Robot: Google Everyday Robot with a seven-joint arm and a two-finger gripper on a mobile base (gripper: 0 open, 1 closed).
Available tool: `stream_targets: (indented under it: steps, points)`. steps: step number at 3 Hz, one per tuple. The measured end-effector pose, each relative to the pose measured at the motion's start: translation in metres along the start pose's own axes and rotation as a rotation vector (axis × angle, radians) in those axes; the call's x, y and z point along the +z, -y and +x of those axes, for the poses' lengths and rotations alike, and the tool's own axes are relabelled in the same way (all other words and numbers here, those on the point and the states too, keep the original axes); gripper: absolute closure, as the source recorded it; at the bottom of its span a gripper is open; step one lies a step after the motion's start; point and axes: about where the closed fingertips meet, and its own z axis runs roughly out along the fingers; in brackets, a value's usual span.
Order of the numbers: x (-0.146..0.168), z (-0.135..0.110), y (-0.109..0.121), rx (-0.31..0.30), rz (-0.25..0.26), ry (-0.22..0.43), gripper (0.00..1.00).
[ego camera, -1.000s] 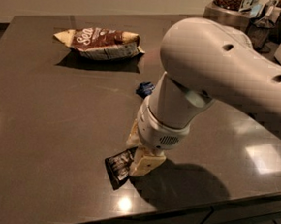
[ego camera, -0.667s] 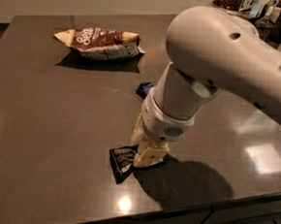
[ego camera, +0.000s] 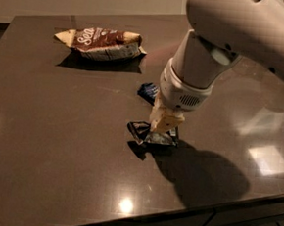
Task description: Move rxbar chocolate near rxbar blueberry
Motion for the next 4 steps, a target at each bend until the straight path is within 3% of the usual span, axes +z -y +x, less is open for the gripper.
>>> stream_targets:
  steps: [1, 2, 4]
  points:
    - [-0.011, 0.020, 0.028, 0.037, 0.055, -0.040, 1.00]
    - [-0.019, 0.040, 0.051, 0.078, 0.097, -0.082, 0.85]
    - [-0.029, 0.071, 0.076, 0.161, 0.169, -0.124, 0.39]
